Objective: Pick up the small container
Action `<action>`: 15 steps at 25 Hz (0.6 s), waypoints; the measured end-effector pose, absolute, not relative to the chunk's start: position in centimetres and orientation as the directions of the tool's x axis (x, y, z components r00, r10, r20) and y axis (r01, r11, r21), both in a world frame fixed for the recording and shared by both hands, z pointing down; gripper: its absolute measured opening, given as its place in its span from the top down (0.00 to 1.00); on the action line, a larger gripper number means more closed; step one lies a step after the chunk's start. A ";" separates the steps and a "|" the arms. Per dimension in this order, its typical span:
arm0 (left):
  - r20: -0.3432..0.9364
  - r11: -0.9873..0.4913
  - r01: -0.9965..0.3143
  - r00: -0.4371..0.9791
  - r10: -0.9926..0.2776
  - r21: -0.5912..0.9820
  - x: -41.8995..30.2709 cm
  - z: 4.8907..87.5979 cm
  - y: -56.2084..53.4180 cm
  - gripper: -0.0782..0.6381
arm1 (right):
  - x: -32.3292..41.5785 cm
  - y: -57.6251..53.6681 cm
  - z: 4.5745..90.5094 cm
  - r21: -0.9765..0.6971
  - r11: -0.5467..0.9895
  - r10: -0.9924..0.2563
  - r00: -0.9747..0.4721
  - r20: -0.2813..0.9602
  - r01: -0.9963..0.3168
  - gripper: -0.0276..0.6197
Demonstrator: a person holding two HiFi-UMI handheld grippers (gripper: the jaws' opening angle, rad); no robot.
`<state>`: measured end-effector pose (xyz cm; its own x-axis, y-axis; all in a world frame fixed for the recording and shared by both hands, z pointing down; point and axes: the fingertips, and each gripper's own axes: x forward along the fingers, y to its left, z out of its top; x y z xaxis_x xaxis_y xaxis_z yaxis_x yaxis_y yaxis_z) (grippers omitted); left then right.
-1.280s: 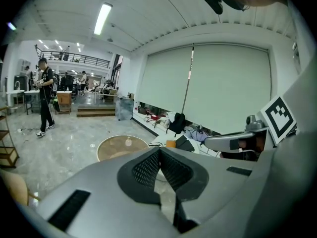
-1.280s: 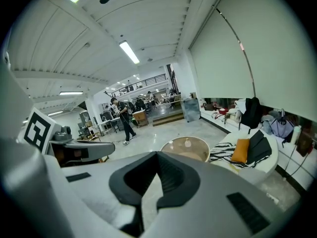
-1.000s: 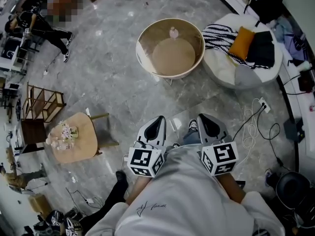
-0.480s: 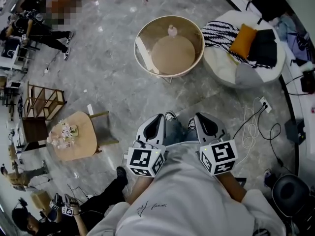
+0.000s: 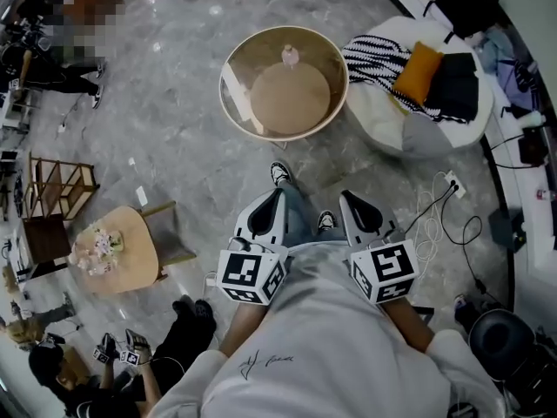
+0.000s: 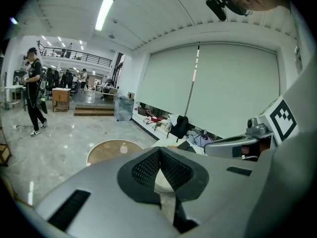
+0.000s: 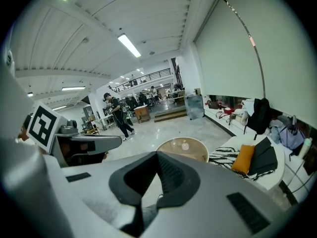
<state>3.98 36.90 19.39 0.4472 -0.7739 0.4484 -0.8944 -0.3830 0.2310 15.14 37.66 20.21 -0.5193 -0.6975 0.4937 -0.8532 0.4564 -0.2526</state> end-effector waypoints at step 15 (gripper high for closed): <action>0.452 -0.439 -0.864 0.503 -0.737 0.246 0.5 18.9 25.8 0.88 | 10.7 27.6 20.1 -0.219 0.449 -0.694 -0.492 0.526 -0.867 0.93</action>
